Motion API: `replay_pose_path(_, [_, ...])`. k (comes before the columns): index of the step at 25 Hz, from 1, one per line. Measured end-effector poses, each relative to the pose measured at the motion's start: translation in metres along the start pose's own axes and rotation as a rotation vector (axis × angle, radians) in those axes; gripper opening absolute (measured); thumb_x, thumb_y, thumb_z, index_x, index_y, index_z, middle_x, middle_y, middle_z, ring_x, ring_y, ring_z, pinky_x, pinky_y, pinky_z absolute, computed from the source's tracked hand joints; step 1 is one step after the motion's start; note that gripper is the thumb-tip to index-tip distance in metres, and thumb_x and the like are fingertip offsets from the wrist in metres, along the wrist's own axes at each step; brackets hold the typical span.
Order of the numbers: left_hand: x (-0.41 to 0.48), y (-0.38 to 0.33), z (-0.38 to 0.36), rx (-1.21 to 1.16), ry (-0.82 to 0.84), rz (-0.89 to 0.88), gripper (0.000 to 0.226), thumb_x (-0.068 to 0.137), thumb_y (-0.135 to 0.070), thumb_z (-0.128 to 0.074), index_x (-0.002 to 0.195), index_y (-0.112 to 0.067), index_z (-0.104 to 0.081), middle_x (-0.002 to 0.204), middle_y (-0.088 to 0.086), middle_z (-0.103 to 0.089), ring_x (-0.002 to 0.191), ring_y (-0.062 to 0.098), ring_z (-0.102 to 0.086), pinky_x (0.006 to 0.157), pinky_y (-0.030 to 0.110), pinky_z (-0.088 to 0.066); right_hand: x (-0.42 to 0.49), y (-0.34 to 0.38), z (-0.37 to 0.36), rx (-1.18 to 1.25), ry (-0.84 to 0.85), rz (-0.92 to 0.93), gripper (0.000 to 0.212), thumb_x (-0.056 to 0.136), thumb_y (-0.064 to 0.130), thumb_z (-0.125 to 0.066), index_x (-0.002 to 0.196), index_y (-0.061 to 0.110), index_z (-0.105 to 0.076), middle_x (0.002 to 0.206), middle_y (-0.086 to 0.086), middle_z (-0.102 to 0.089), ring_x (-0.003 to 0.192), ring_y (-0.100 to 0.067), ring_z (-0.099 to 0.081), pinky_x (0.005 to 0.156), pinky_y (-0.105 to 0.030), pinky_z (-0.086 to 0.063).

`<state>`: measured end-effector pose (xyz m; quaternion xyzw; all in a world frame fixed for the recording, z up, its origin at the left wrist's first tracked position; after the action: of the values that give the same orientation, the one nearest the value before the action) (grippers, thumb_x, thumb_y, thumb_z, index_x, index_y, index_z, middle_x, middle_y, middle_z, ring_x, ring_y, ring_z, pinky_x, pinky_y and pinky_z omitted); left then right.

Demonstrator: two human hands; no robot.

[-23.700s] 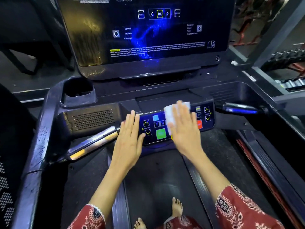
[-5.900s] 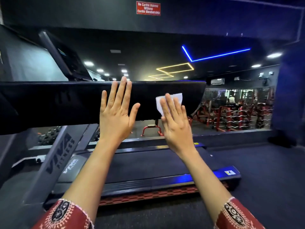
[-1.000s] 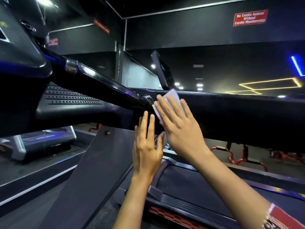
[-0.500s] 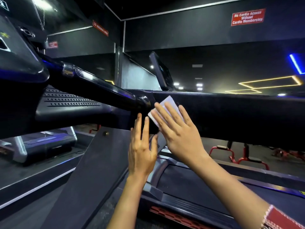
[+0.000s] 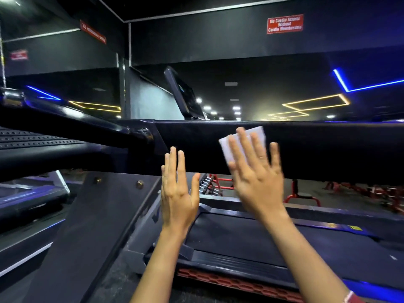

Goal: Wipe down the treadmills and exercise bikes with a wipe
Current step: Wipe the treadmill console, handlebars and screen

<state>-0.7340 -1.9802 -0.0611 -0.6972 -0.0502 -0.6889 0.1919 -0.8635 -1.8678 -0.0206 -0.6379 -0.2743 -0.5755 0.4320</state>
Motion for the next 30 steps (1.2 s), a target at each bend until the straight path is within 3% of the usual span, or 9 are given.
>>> replay_pose_path(2, [0.001,-0.014,-0.006,-0.025,-0.004,0.019,0.059,0.098,-0.033,-0.040,0.146,0.000,-0.027,0.155,0.012,-0.019,0.145,0.021,-0.012,0.120,0.029,-0.007,-0.023,-0.037,0.014,-0.004,-0.028,-0.263,0.049,0.104,0.030,-0.029,0.151,0.014,-0.026,0.157,-0.005,-0.021,0.147,-0.019,-0.011,0.118,-0.047,-0.005])
replay_pose_path(4, [0.003,-0.030,-0.011,-0.042,-0.001,-0.023,0.057,0.097,-0.030,-0.042,0.145,0.000,-0.029,0.154,0.014,-0.021,0.145,0.022,-0.014,0.120,0.029,-0.008,-0.043,-0.032,0.019,0.007,-0.045,-0.337,0.052,0.101,0.026,-0.032,0.150,0.010,-0.025,0.157,-0.006,-0.019,0.148,-0.020,-0.004,0.119,-0.045,-0.001])
replay_pose_path(7, [0.003,-0.052,-0.020,-0.064,0.015,-0.114,0.054,0.097,-0.026,-0.045,0.143,-0.001,-0.033,0.153,0.017,-0.025,0.144,0.027,-0.019,0.119,0.032,-0.011,-0.022,-0.011,0.013,0.064,0.014,0.012,0.051,0.098,0.024,-0.041,0.148,0.012,-0.034,0.155,-0.006,-0.028,0.145,-0.022,-0.020,0.119,-0.044,-0.006])
replay_pose_path(9, [0.002,-0.063,-0.025,-0.075,0.023,-0.138,0.053,0.096,-0.024,-0.046,0.143,-0.002,-0.034,0.153,0.017,-0.025,0.143,0.027,-0.019,0.119,0.034,-0.012,-0.004,-0.041,0.020,-0.034,0.000,0.039,0.049,0.101,0.027,-0.039,0.148,0.015,-0.035,0.154,-0.005,-0.031,0.143,-0.021,-0.026,0.116,-0.047,-0.010])
replay_pose_path(12, [0.000,-0.076,-0.030,-0.101,0.029,-0.160,0.053,0.096,-0.023,-0.047,0.142,-0.001,-0.035,0.152,0.016,-0.025,0.143,0.026,-0.018,0.119,0.033,-0.012,-0.027,-0.101,0.038,-0.054,-0.047,-0.367,0.050,0.103,0.029,-0.029,0.150,0.012,-0.028,0.157,-0.008,-0.024,0.145,-0.024,-0.018,0.117,-0.048,-0.005])
replay_pose_path(14, [-0.002,-0.083,-0.033,-0.108,0.036,-0.181,0.053,0.096,-0.023,-0.047,0.142,-0.001,-0.035,0.152,0.016,-0.025,0.143,0.027,-0.018,0.119,0.033,-0.012,-0.041,-0.093,0.042,-0.032,-0.061,-0.460,0.051,0.103,0.027,-0.027,0.150,0.008,-0.025,0.157,-0.010,-0.021,0.146,-0.028,-0.015,0.118,-0.046,-0.002])
replay_pose_path(19, [-0.006,-0.088,-0.034,-0.100,0.050,-0.176,0.051,0.096,-0.022,-0.046,0.142,-0.001,-0.038,0.152,0.018,-0.027,0.143,0.029,-0.021,0.118,0.035,-0.013,-0.032,-0.060,0.032,0.037,0.133,0.134,0.059,0.095,0.016,-0.043,0.150,0.013,-0.025,0.158,-0.001,-0.017,0.147,-0.020,-0.013,0.119,-0.041,-0.004])
replay_pose_path(24, [-0.008,-0.075,-0.025,-0.073,0.057,-0.190,0.048,0.097,-0.023,-0.044,0.141,-0.003,-0.041,0.152,0.017,-0.028,0.142,0.027,-0.022,0.119,0.035,-0.013,-0.066,-0.103,0.042,-0.077,0.120,0.066,0.084,0.072,-0.009,-0.033,0.152,0.013,-0.016,0.161,-0.002,0.001,0.148,-0.021,0.000,0.120,-0.041,-0.002])
replay_pose_path(30, [-0.010,-0.063,-0.021,-0.039,0.077,-0.198,0.051,0.097,-0.023,-0.044,0.142,-0.001,-0.037,0.152,0.017,-0.027,0.142,0.028,-0.023,0.119,0.033,-0.011,-0.019,-0.025,0.013,0.014,0.089,0.313,0.061,0.087,-0.003,-0.039,0.146,0.008,-0.035,0.153,-0.008,-0.035,0.143,-0.025,-0.027,0.117,-0.041,-0.018])
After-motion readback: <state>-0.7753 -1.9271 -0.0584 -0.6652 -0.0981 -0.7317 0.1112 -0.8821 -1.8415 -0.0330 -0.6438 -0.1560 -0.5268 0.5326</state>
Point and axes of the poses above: each hand's wrist, its own x-axis towards the middle knuckle, its own z-axis out of the back of the hand, y = z × x, the point moved 2 cm from there along x, towards the middle knuckle
